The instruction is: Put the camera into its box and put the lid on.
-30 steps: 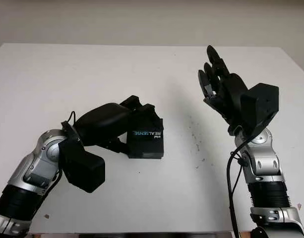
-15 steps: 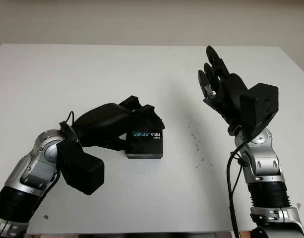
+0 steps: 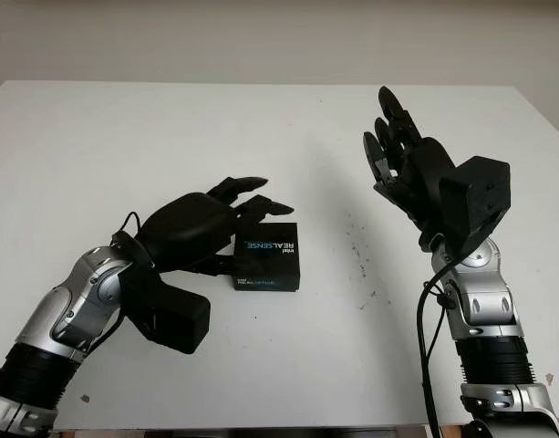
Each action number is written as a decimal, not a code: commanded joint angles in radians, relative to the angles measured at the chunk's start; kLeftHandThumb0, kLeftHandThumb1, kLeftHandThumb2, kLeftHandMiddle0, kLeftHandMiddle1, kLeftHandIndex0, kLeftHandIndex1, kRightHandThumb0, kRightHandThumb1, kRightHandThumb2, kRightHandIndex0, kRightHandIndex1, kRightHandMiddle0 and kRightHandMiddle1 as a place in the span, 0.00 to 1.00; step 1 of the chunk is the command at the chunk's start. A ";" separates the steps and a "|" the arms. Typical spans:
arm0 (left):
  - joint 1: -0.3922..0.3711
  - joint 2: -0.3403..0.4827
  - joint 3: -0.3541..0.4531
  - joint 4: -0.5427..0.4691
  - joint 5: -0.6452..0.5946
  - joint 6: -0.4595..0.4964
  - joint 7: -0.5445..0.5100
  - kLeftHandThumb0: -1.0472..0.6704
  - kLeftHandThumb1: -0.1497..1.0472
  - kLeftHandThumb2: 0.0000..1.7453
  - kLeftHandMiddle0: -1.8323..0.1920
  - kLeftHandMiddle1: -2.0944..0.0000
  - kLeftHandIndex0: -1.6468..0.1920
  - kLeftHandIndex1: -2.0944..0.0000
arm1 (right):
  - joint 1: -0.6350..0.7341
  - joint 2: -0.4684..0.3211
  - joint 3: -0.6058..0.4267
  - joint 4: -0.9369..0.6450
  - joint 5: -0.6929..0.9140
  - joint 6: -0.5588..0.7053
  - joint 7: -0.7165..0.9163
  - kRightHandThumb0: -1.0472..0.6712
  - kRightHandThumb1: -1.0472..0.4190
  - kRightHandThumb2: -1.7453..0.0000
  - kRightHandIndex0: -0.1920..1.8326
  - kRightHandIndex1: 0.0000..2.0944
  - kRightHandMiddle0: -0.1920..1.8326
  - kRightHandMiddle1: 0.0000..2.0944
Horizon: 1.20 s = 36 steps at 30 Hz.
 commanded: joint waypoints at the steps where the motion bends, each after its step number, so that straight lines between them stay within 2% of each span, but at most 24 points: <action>1: -0.012 -0.006 -0.013 -0.004 0.010 0.015 0.004 0.28 1.00 0.19 0.85 0.97 0.90 0.89 | 0.006 -0.003 0.005 -0.021 -0.002 -0.016 -0.001 0.28 0.00 0.67 0.08 0.03 0.06 0.04; 14: 0.012 -0.049 -0.020 0.014 -0.010 0.005 0.080 0.29 1.00 0.16 0.84 0.97 0.86 0.90 | 0.009 0.005 0.007 -0.024 -0.005 -0.017 -0.010 0.28 0.00 0.68 0.08 0.03 0.06 0.04; 15: 0.023 -0.064 -0.004 0.012 -0.053 0.016 0.081 0.29 1.00 0.16 0.85 0.98 0.87 0.90 | 0.009 0.005 0.008 -0.023 -0.005 -0.019 -0.011 0.28 0.00 0.68 0.08 0.03 0.06 0.04; 16: 0.042 -0.102 0.035 0.005 -0.155 0.047 0.074 0.29 1.00 0.16 0.86 0.98 0.88 0.91 | 0.009 0.005 0.008 -0.020 -0.004 -0.024 -0.011 0.27 0.00 0.68 0.08 0.03 0.06 0.04; 20: 0.081 -0.221 0.151 -0.038 -0.431 0.173 0.088 0.28 1.00 0.18 0.89 0.98 0.91 0.94 | 0.008 0.005 0.009 -0.015 -0.001 -0.034 -0.009 0.27 0.00 0.68 0.08 0.03 0.06 0.04; 23: 0.077 -0.301 0.241 -0.078 -0.612 0.293 0.108 0.27 1.00 0.25 0.91 0.98 0.94 0.96 | 0.008 0.006 0.012 -0.023 0.002 -0.020 -0.007 0.28 0.00 0.67 0.07 0.02 0.05 0.03; 25: 0.059 -0.340 0.290 -0.079 -0.722 0.321 0.105 0.27 1.00 0.28 0.95 0.99 0.98 0.98 | 0.007 0.008 0.015 -0.028 0.011 -0.010 0.001 0.26 0.00 0.66 0.05 0.02 0.04 0.03; 28: 0.046 -0.382 0.342 -0.078 -0.820 0.361 0.122 0.26 1.00 0.30 0.99 0.99 1.00 1.00 | 0.006 0.016 0.018 -0.026 0.020 -0.006 0.003 0.25 0.00 0.65 0.03 0.01 0.02 0.02; 32: 0.034 -0.455 0.432 -0.069 -0.970 0.437 0.181 0.25 1.00 0.28 0.99 0.98 0.99 0.99 | 0.004 0.044 0.017 0.001 0.032 -0.019 -0.007 0.25 0.00 0.64 0.01 0.00 0.01 0.02; 36: 0.026 -0.467 0.471 -0.046 -1.015 0.469 0.202 0.23 1.00 0.30 1.00 0.99 1.00 1.00 | 0.009 0.064 0.028 0.000 0.013 0.001 -0.040 0.24 0.00 0.64 0.00 0.00 0.01 0.02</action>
